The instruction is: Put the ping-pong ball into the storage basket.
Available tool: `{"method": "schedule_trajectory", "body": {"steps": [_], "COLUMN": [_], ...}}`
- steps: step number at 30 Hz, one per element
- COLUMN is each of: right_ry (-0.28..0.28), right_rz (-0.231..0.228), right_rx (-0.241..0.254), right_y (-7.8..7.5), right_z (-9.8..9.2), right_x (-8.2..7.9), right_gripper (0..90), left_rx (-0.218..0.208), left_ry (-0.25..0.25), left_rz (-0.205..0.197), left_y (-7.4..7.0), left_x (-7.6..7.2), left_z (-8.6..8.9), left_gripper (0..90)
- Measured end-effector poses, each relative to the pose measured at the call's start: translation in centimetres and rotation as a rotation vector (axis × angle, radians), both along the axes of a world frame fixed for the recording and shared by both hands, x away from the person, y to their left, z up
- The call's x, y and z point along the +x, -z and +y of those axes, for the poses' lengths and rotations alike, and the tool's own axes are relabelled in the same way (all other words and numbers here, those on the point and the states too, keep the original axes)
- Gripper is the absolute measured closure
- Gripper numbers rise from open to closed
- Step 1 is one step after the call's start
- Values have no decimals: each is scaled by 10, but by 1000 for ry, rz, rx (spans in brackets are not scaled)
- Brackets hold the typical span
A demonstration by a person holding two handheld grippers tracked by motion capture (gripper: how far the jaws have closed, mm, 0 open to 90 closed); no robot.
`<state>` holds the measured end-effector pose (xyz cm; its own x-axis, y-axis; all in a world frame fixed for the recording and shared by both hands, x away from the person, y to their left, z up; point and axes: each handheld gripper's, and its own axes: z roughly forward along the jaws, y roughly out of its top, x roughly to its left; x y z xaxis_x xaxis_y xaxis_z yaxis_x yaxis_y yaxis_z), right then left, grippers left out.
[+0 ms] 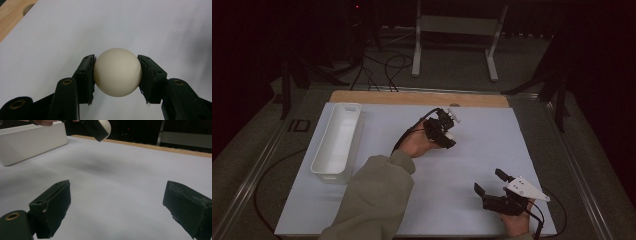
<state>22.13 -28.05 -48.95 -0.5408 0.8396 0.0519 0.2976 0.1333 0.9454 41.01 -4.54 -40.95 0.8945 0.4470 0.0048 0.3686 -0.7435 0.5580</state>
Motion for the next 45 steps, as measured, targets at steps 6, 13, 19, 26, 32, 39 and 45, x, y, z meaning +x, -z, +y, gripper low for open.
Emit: {"method": "schedule_trajectory", "body": {"steps": [6,13,19,26,32,39,45], "right_ry": [0,1,0,2,2,2,5], "right_rz": [2,2,2,2,1,1,3], "right_rx": [0,-1,-2,-2,-3,-6,-9], "right_y": [0,0,0,0,0,0,0], "right_z": [0,0,0,0,0,0,1], "right_x": [0,0,0,0,0,0,0], "right_gripper": [75,75,75,75,75,75,75], "left_rx": [3,2,4,6,7,6,11], "left_ry": [-3,-7,-10,-14,-16,-19,-20], "left_rz": [-1,-2,-2,-3,-4,-5,-5], "left_y": [-2,-3,-4,-5,-6,-7,-8], "left_x": [0,0,0,0,0,0,0], "left_z": [3,5,6,9,10,13,15], "left_gripper": [514,514,514,514,514,514,514]}}
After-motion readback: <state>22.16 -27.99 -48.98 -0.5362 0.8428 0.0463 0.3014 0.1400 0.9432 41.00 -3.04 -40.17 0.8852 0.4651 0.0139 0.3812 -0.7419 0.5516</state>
